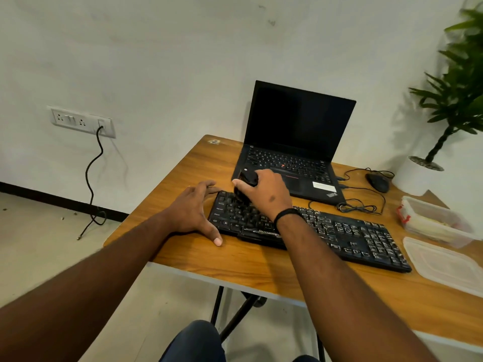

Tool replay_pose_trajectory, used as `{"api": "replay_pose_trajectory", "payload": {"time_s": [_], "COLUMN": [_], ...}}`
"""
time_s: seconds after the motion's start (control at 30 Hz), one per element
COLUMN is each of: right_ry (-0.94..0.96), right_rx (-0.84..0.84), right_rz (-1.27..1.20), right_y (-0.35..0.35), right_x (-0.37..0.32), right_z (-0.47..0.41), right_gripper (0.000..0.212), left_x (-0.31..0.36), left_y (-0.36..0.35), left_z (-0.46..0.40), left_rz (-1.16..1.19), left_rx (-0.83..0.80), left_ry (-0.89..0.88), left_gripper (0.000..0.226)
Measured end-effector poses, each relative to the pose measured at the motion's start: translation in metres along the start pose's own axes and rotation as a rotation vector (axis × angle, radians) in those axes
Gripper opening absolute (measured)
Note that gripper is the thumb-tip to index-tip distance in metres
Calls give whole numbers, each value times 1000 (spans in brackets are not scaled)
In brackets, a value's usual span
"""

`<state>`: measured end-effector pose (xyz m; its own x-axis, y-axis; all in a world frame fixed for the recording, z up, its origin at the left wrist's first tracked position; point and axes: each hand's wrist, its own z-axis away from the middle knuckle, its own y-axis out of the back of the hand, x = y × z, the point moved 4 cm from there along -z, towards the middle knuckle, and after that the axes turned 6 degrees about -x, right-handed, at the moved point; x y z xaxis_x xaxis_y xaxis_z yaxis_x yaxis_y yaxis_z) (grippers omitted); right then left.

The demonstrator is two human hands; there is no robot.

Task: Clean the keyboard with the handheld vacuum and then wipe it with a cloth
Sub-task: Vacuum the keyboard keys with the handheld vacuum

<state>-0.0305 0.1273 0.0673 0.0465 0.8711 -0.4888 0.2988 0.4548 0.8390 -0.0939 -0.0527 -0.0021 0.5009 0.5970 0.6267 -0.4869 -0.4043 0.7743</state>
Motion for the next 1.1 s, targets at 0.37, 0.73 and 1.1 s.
{"api": "replay_pose_trajectory", "payload": {"time_s": [0.37, 0.73, 1.1], "right_ry": [-122, 7, 71], "right_rx": [23, -393, -74], "right_rz": [-340, -300, -349], "right_y": [-19, 2, 32], "right_x": [-5, -13, -2], "right_z": [-15, 0, 56], "right_gripper": [42, 42, 50], "left_x": [1, 1, 27], "left_y": [0, -1, -16], "left_z": [1, 1, 6], "left_rz": [-15, -8, 31], "left_rx": [5, -5, 97], "left_ry": [-25, -19, -67], "left_gripper": [167, 165, 171]}}
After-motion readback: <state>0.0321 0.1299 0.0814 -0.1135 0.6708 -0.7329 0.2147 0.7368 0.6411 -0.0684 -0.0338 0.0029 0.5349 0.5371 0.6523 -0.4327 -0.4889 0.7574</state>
